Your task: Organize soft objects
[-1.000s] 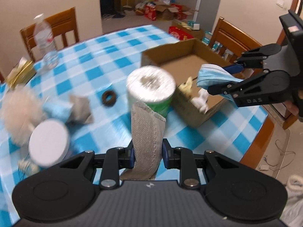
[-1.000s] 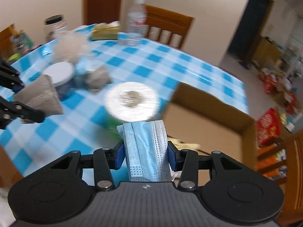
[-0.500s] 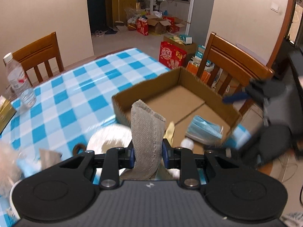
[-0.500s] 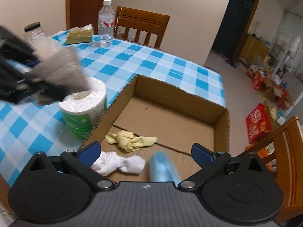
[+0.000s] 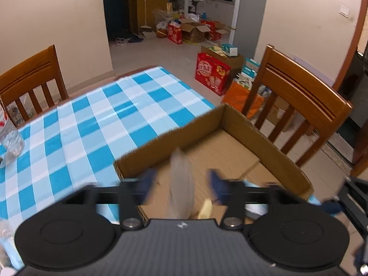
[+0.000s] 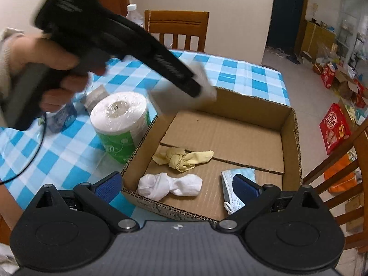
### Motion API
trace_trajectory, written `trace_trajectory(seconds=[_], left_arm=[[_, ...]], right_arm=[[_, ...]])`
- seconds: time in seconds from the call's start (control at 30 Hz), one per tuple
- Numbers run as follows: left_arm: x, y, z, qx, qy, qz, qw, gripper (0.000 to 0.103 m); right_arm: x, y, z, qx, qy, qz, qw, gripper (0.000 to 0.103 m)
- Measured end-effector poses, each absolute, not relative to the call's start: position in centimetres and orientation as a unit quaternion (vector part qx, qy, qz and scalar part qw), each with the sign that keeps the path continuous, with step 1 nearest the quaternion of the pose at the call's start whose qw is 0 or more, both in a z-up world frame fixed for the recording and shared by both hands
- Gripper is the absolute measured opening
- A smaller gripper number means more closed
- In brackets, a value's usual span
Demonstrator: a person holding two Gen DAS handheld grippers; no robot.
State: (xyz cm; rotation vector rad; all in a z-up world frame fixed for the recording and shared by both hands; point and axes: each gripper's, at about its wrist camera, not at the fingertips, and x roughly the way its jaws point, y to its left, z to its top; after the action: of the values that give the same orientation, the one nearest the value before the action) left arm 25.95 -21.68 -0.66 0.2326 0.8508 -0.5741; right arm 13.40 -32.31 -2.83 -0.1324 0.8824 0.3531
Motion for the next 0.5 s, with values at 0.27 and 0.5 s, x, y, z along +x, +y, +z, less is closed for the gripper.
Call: trace_trajectory(seconds=[0.27, 0.5], left_arm=[[26.6, -21.9, 0.1, 0.109, 0.376, -0.246, 0.887, 0.097], [23.8, -20.5, 1.2, 0.114, 0.369, -0.227, 0.894, 0.099]], right_arm=[[13.3, -33.0, -2.7, -0.063, 0.42, 0.152, 0.892, 0.103], [13.2, -32.6, -2.7, -0.065, 0.422, 0.146, 0.893, 0.103]])
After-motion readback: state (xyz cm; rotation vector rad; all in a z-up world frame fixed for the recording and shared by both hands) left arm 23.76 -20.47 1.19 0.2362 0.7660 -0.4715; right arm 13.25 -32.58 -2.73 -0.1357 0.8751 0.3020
